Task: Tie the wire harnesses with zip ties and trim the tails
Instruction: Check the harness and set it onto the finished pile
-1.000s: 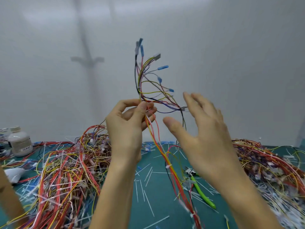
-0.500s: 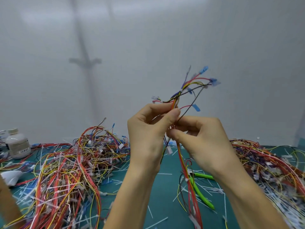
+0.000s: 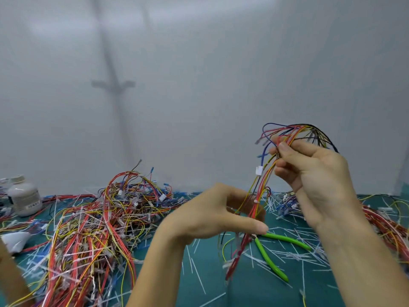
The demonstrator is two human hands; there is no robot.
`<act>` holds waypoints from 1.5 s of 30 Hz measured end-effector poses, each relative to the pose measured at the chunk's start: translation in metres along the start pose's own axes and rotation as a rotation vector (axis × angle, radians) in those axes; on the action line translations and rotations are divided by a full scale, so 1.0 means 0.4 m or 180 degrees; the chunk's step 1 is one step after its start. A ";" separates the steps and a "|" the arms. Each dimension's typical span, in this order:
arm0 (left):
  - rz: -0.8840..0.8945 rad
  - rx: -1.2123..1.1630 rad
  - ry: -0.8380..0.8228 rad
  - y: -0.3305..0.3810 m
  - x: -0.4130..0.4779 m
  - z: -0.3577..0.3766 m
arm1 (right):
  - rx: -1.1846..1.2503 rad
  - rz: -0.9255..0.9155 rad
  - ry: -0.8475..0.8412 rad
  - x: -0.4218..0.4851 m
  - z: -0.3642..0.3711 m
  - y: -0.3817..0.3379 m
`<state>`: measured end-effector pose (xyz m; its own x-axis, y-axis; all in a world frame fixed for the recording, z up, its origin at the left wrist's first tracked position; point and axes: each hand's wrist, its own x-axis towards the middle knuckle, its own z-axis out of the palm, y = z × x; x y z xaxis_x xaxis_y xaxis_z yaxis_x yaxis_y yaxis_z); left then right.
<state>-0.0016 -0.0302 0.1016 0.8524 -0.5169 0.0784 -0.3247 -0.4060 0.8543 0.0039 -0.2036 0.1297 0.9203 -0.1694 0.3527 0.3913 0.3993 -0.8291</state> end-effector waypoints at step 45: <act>0.0250 -0.2504 0.1489 -0.028 -0.027 -0.085 | 0.1556 0.0281 0.0854 0.014 -0.013 -0.001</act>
<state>0.0067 0.0057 0.1088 0.9744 -0.0939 0.2044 -0.1623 0.3359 0.9278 0.0088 -0.2094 0.1298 0.9424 -0.3140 0.1154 0.3257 0.7825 -0.5307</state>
